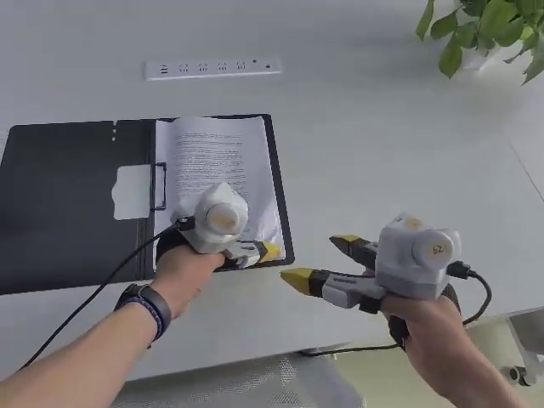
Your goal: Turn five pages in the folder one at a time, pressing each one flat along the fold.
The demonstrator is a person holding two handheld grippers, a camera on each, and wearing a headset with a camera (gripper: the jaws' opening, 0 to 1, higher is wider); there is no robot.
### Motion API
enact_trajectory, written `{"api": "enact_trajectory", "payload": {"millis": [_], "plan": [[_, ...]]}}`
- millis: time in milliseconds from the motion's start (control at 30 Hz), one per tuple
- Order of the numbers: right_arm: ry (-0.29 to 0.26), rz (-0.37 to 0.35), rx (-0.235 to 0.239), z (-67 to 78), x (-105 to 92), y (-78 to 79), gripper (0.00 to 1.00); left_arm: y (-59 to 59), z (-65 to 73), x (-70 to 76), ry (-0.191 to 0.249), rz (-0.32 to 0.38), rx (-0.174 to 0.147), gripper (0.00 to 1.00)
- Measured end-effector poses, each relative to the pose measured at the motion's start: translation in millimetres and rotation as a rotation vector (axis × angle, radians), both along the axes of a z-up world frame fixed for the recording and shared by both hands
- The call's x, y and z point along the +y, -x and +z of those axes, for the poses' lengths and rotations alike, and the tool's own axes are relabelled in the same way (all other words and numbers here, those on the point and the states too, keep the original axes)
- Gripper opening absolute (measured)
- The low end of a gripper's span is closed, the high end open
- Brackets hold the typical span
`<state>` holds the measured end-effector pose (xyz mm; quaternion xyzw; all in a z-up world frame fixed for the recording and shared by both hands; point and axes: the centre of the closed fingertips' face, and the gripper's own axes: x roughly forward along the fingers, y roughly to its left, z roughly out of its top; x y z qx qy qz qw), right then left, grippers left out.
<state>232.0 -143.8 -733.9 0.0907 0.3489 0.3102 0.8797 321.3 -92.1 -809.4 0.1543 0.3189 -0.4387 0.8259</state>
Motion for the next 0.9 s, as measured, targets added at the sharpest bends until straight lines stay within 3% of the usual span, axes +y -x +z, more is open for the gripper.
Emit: {"api": "enact_trajectory", "payload": {"millis": [300,667,900], "plan": [[-0.011,0.019,-0.010,-0.9,8.1,-17.2,0.68,1.4,0.1,1.1,0.000,0.011,-0.010,0.68],[-0.017,0.023,-0.003,-5.1,11.6,-21.4,0.67,4.0,2.4,2.4,0.017,0.029,-0.014,0.56],[-0.044,0.028,-0.007,-5.3,19.0,-35.9,0.64,4.4,3.1,3.4,0.037,0.047,-0.009,0.53]]}}
